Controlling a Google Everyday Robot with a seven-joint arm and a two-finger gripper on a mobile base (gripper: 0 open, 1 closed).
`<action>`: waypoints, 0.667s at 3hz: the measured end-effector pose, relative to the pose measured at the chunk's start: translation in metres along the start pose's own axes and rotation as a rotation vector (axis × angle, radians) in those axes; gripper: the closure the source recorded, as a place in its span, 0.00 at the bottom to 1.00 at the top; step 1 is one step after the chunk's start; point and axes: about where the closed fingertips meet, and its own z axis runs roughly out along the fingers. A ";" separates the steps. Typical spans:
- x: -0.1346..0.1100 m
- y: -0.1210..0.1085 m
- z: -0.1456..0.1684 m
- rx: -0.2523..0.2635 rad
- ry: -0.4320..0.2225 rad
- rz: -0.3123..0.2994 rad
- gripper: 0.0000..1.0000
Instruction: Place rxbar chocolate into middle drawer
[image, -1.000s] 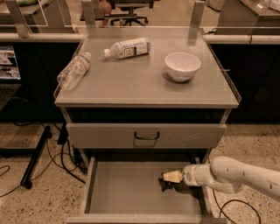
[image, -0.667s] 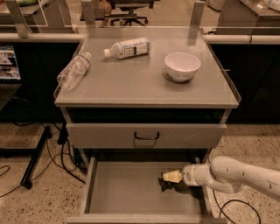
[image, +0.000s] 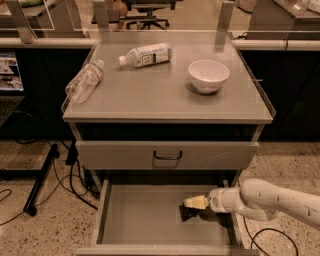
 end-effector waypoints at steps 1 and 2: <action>0.000 0.000 0.000 0.000 0.000 0.000 0.00; 0.000 0.000 0.000 0.000 0.000 0.000 0.00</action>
Offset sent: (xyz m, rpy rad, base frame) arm 0.0000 0.0000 0.0000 0.0000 0.0000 0.0000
